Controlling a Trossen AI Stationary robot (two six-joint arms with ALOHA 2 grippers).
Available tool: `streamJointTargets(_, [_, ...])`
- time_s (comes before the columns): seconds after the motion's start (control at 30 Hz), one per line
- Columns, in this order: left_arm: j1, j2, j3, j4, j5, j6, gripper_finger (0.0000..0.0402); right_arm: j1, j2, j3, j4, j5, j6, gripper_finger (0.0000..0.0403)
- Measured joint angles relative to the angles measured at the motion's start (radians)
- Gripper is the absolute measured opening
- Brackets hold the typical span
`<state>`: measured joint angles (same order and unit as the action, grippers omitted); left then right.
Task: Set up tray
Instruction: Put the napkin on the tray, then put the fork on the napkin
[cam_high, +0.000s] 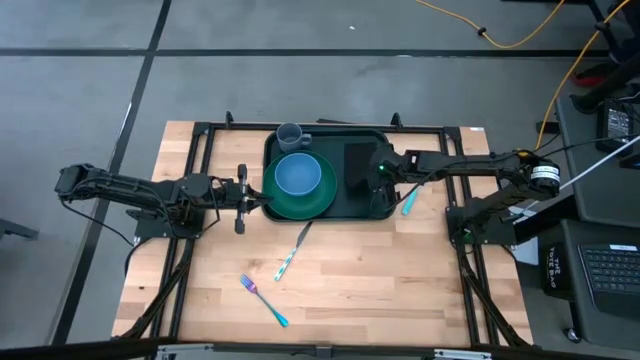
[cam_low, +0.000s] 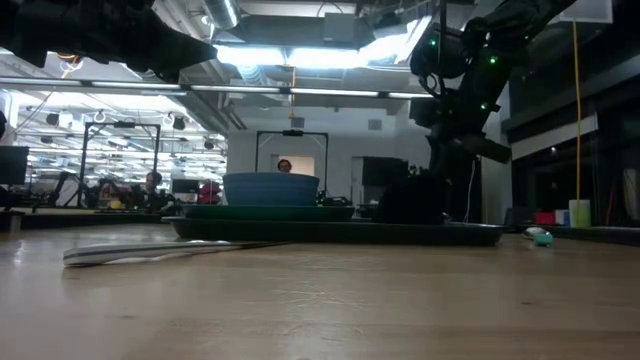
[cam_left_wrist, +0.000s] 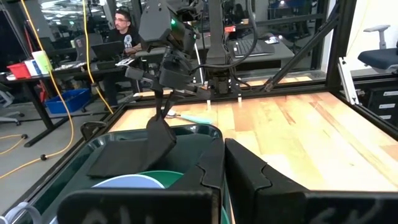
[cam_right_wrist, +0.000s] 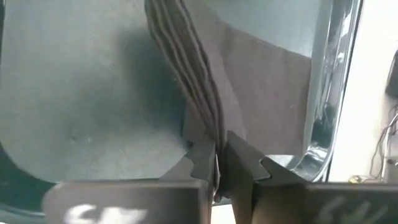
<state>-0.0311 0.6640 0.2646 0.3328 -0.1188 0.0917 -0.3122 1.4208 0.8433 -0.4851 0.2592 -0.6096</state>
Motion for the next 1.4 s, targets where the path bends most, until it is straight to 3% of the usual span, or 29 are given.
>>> streamJointTargets(0.23, [0.0,0.0,0.0,0.0,0.0,0.0,0.0006,0.0,0.0,0.0,0.0,-0.003,0.113,0.0068])
streamJointTargets(0.53, [0.0,0.0,0.0,0.0,0.0,0.0,0.0006,0.0,0.0,0.0,-0.013,-0.156,0.239,0.0073])
streamJointTargets(0.8, [0.0,0.0,0.0,0.0,0.0,0.0,0.0005,-0.001,0.0,0.0,-0.031,-0.165,0.292,0.0073])
streamJointTargets(0.97, [0.0,0.0,0.0,0.0,0.0,0.0,0.0008,-0.001,0.0,0.0,-0.099,-0.243,0.366,0.0074])
streamJointTargets(1.4, [0.0,0.0,0.0,0.0,0.0,-0.001,0.0007,0.005,-0.001,0.036,-0.105,-0.245,0.413,0.0074])
